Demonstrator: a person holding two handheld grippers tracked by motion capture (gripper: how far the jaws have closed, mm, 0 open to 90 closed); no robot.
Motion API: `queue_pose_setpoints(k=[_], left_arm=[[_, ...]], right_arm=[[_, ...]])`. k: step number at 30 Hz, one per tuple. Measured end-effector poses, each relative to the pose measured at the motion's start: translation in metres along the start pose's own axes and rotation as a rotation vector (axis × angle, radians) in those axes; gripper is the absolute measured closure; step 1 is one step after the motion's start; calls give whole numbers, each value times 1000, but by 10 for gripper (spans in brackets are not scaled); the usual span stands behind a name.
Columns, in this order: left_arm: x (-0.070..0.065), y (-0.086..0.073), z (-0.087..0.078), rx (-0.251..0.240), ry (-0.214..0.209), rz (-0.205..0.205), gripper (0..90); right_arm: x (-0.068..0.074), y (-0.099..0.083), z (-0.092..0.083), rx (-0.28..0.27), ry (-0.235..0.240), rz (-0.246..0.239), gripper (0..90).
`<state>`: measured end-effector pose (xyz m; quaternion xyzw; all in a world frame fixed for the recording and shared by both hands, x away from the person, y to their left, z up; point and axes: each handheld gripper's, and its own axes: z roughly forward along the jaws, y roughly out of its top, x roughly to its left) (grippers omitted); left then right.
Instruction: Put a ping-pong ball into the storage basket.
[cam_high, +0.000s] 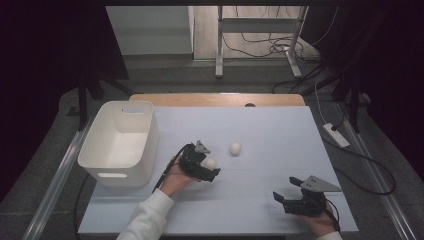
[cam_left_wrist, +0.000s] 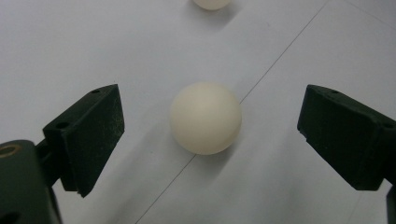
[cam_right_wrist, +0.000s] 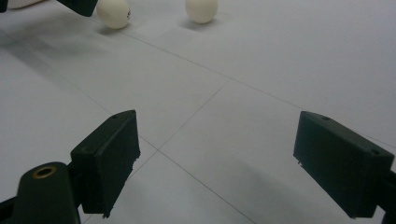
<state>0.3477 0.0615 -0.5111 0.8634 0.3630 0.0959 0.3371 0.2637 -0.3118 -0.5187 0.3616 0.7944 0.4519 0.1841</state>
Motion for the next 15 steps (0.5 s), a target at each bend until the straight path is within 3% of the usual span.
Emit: queue_pose_setpoints(k=[8, 15], left_arm=[[2, 1, 7, 30, -3, -21, 122], [3, 1, 10, 53, 10, -25, 214]], right_arm=[[0, 0, 0, 1, -1, -1, 146], [0, 0, 0, -2, -2, 1, 146]])
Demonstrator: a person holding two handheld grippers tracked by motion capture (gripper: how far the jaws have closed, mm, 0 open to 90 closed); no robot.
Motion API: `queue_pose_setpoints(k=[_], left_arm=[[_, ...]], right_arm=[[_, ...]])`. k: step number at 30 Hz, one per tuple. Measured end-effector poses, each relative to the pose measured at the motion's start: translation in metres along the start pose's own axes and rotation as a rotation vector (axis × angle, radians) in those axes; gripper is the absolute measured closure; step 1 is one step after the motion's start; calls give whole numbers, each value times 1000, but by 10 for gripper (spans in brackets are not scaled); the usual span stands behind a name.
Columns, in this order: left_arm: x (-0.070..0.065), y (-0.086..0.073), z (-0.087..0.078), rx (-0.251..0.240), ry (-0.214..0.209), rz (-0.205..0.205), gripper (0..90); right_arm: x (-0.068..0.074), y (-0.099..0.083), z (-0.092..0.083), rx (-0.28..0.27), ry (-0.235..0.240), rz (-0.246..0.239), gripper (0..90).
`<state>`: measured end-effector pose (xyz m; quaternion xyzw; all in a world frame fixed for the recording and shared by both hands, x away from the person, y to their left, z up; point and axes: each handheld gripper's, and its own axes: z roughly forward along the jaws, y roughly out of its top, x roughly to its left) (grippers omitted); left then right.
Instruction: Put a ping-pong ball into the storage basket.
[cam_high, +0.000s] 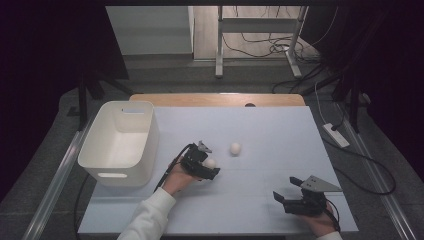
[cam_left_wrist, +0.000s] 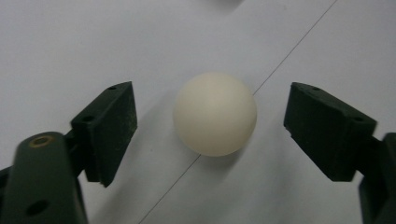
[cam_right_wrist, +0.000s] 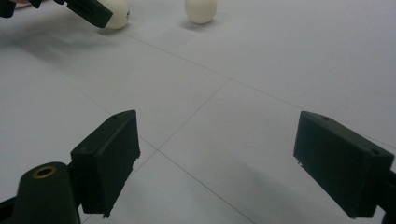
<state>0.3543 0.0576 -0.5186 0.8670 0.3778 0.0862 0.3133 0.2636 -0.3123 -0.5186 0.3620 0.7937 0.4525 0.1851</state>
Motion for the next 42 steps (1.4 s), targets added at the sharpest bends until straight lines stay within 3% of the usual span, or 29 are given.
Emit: queue_pose_setpoints(k=[15, 42], left_arm=[[1, -2, -2, 1, -10, 7, 503], [-4, -4, -29, -102, 3, 13, 508]], right_arm=[[0, 0, -1, -2, -5, -2, 146], [0, 0, -3, -8, -11, -2, 146]])
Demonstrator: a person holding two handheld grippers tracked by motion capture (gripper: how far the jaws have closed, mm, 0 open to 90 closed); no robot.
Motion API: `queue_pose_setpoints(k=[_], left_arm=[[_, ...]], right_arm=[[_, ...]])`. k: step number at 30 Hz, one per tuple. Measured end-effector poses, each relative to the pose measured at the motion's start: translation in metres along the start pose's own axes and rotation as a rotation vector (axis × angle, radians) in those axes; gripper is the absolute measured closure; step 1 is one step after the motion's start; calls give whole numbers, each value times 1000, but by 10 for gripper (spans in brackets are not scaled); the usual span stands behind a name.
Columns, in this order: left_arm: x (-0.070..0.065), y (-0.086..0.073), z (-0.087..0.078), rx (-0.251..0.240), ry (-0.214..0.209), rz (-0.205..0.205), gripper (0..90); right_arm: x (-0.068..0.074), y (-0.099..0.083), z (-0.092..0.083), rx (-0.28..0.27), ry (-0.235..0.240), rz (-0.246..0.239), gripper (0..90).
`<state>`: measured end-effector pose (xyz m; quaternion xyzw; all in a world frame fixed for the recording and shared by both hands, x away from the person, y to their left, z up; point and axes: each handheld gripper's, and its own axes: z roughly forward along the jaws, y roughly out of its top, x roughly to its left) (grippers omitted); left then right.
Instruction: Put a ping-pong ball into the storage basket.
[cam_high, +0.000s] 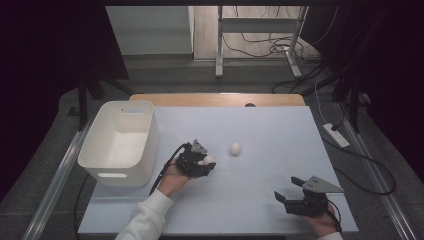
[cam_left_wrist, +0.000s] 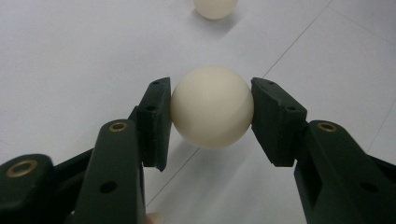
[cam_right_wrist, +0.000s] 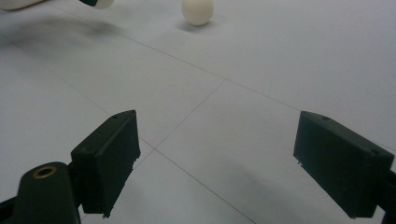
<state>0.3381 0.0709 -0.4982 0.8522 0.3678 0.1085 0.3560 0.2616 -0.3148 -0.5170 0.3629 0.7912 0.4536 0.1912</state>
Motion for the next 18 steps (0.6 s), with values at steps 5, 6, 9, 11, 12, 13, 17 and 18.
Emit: queue_pose_setpoints(k=[5, 6, 9, 11, 12, 13, 17, 18], left_arm=[[-1, 0, -6, -20, 2, -5, 508], [-1, 1, -7, -23, 3, -5, 508], [-1, 1, -9, -30, 1, -7, 508], [-1, 1, -11, -36, 3, -9, 508], [-1, 1, -11, -36, 3, -9, 508], [-1, 1, -12, -41, 4, -11, 508], [-1, 1, -16, -55, 7, -11, 508], [-1, 1, -16, -58, 8, -8, 508]], right_arm=[[0, 0, 0, 0, -2, 3, 146], [0, 0, 0, 0, -2, 2, 146], [0, 0, 0, 0, -1, 2, 146], [0, 0, 0, 0, -1, 2, 146], [0, 0, 0, 0, -1, 2, 146], [0, 0, 0, 0, -2, 2, 146], [0, 0, -1, 1, -2, 4, 146], [0, 0, -1, 1, -2, 4, 146]])
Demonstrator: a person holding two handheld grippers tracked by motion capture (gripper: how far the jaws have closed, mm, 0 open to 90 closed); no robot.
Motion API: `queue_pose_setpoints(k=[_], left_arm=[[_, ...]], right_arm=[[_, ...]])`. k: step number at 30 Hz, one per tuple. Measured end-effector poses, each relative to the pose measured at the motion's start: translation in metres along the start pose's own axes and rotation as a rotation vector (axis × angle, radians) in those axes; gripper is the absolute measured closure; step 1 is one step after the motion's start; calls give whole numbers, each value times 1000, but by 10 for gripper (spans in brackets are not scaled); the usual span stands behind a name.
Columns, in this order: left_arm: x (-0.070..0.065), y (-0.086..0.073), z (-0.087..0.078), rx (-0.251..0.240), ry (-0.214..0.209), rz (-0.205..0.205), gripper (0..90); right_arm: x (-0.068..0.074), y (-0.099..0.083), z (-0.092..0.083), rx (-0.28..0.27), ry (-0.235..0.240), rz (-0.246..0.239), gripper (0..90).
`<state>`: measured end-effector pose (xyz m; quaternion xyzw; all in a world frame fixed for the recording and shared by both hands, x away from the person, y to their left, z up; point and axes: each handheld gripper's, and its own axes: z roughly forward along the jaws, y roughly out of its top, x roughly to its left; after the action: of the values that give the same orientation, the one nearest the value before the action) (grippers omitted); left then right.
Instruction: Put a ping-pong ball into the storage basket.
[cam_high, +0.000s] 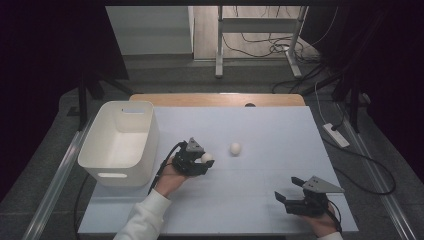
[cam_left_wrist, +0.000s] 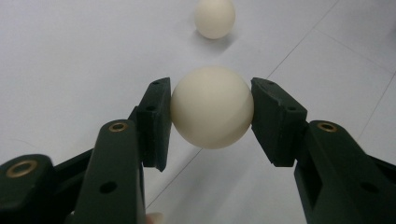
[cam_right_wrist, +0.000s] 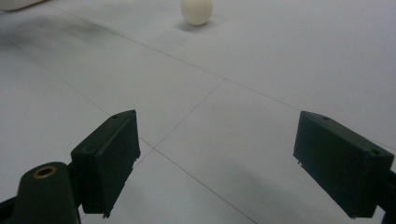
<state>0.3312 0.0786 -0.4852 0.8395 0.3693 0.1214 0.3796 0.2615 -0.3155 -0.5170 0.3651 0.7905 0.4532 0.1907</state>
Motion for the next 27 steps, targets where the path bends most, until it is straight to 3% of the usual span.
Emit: queue_pose_setpoints(k=[27], left_arm=[[1, 5, -27, -103, 16, 7, 508]], right_arm=[[0, 0, 0, 0, -1, -1, 147]])
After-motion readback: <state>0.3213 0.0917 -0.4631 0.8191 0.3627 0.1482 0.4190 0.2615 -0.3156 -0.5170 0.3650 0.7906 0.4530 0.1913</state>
